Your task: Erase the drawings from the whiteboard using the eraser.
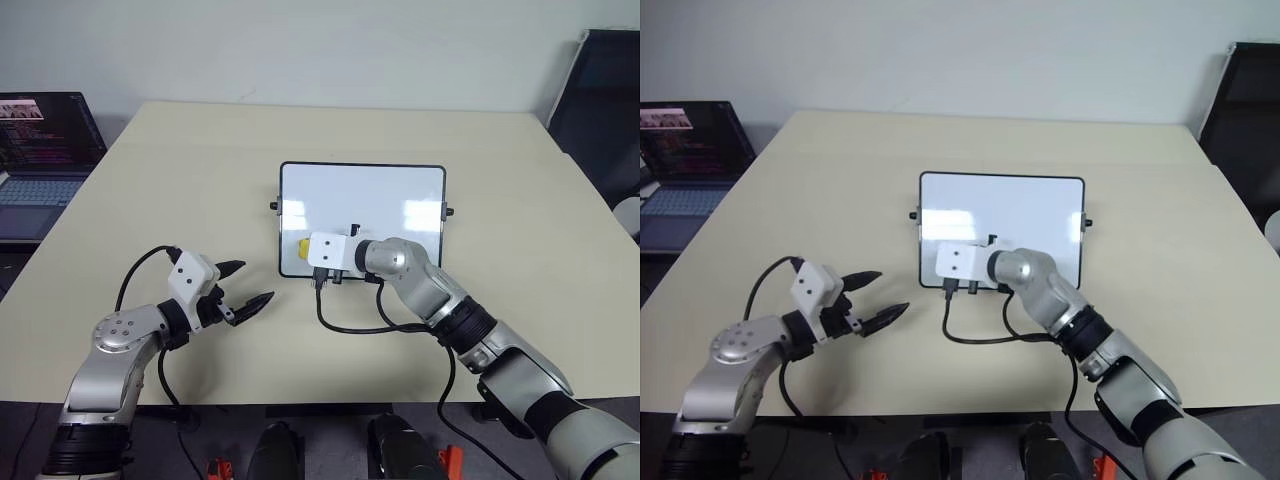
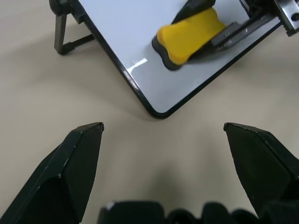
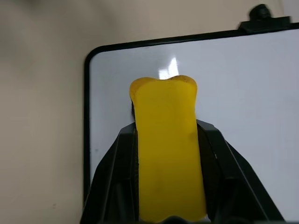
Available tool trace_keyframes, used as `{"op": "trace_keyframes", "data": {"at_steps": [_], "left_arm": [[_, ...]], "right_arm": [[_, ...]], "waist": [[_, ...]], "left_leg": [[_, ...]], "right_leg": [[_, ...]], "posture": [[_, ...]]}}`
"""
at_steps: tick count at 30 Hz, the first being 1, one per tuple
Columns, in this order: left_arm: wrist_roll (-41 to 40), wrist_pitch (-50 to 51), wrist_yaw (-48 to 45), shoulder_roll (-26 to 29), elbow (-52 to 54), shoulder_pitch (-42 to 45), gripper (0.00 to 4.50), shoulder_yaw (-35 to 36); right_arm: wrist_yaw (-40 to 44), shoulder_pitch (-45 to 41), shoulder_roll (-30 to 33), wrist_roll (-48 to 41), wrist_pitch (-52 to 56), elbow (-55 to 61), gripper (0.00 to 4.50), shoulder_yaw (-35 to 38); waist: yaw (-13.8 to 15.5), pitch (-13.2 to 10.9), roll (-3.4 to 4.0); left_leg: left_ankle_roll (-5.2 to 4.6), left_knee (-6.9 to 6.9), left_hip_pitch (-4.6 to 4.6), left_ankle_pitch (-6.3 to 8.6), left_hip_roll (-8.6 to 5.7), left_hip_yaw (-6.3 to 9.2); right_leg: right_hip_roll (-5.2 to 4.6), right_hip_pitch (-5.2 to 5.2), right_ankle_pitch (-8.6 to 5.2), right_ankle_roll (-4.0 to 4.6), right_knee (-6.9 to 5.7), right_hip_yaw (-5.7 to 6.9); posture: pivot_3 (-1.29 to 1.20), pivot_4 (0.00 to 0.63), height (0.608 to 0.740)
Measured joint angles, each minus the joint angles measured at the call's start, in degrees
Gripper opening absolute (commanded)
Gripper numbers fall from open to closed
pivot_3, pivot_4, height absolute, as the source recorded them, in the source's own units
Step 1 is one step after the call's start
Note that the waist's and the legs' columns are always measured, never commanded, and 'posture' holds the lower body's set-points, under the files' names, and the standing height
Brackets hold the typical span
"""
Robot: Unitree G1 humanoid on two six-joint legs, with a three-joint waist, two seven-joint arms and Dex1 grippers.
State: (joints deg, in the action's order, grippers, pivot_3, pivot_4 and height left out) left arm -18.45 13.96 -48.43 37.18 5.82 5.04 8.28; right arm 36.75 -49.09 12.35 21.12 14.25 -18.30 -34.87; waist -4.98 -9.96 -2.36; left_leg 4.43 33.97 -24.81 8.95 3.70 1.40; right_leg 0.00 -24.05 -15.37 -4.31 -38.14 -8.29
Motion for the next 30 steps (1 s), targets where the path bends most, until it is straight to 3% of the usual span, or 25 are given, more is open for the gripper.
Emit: {"op": "trace_keyframes", "data": {"at_steps": [6,14,22,30], "left_arm": [[-0.01,-1.10,-0.84,0.00,-1.14,0.05,4.50,-0.04],[0.02,-2.98,-1.49,-0.24,-3.62,0.42,4.50,-0.16],[0.02,-3.38,-2.21,-0.66,-4.18,1.13,4.50,-1.45],[-0.01,-2.50,-2.02,-0.70,-3.74,1.52,4.50,-1.64]], "right_arm": [[-3.80,-4.14,-0.27,0.23,-1.47,-5.35,1.27,2.31],[5.41,-2.15,3.36,0.75,-1.10,-0.46,1.27,0.83],[-1.68,-4.09,1.53,2.38,-2.09,-4.58,1.27,2.50],[7.35,-1.08,4.92,2.37,-0.90,1.21,1.27,2.03]], "waist": [[0.16,0.00,-0.01],[0.11,0.02,-0.03],[0.12,0.03,-0.04],[0.18,0.04,-0.05]], "left_leg": [[-0.08,0.13,0.01,-0.07,-0.02,-0.02],[-0.09,0.09,0.01,-0.07,0.01,-0.02],[-0.15,0.13,0.03,-0.12,-0.01,-0.01],[-0.17,0.11,0.03,-0.13,0.00,-0.02]], "right_leg": [[-0.03,0.04,0.15,0.06,0.01,0.00],[0.00,0.04,0.13,0.06,0.01,0.01],[-0.02,0.04,0.25,0.10,-0.01,0.00],[-0.01,0.06,0.23,0.07,0.02,0.00]], "posture": [[0.00,0.150,0.740],[0.00,0.150,0.740],[0.00,0.150,0.740],[0.00,0.150,0.740]]}}
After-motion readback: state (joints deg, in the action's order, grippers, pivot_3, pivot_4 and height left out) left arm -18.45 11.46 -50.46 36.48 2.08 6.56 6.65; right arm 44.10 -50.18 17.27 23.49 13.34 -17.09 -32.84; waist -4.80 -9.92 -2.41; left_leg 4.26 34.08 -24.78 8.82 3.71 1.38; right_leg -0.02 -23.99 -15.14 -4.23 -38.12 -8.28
